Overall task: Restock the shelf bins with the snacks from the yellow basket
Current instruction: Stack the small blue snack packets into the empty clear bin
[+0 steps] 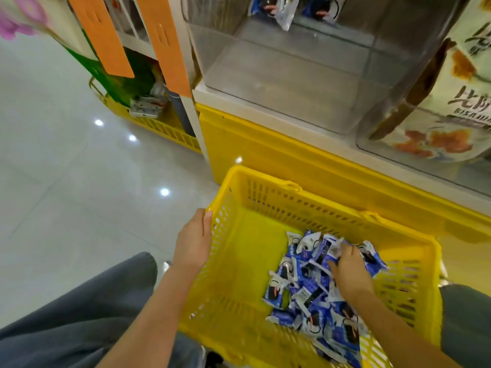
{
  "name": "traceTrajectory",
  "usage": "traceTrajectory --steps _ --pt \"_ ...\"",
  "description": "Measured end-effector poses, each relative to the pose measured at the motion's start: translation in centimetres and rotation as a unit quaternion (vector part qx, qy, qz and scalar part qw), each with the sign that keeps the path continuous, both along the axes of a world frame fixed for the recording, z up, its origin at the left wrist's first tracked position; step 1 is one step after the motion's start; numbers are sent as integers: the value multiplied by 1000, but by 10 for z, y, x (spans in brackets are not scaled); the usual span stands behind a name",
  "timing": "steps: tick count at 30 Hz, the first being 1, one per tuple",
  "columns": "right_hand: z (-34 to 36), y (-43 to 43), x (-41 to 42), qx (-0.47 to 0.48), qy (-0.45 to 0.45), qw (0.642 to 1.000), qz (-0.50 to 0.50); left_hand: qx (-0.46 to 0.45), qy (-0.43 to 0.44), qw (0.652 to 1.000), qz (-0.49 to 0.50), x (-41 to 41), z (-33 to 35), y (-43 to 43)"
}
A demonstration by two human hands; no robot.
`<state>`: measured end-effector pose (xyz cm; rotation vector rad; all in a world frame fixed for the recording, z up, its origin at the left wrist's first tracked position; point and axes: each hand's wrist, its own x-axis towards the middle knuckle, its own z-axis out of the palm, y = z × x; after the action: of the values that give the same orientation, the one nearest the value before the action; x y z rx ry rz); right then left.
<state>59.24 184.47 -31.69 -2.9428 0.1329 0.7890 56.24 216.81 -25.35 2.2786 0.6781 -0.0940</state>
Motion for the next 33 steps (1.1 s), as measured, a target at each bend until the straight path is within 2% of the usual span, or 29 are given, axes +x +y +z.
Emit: traceTrajectory --steps 6,9,12,15,17,19,20,21,23,24,26,28,31,33 --pt "-14 12 11 149 -3 976 -159 8 -18 1000 1 0 -3 -1" --pt "-15 12 4 158 12 977 -140 16 -13 1000 3 0 -2 -1" --pt "-9 11 -5 168 -17 978 -126 10 -1 1000 6 2 -2 0" --pt "10 18 -12 241 -28 961 -132 -4 8 1000 29 4 4 -2" --pt "29 27 -16 298 -30 944 -142 44 -24 998 35 4 14 -5" --pt "50 36 -21 350 -40 926 -134 123 -65 990 -25 2 26 -13" --pt "61 40 -25 377 -40 917 -123 130 -87 986 -59 2 33 -20" --pt "72 44 -29 400 -37 909 -109 93 -95 987 -92 2 39 -29" --pt "92 48 -37 437 -28 895 -87 -68 -33 985 -154 -1 52 -55" --pt "100 49 -41 451 -26 888 -81 -152 27 970 -190 -4 58 -67" --pt "114 50 -46 480 -24 873 -82 -258 116 922 -263 -14 65 -90" --pt "125 46 -49 527 -18 844 -99 -297 121 896 -307 -23 66 -104" --pt "130 26 -51 571 -25 807 -151 -295 82 907 -289 -31 65 -111" --pt "119 6 -53 552 -49 808 -199 -296 57 917 -262 -34 64 -111"
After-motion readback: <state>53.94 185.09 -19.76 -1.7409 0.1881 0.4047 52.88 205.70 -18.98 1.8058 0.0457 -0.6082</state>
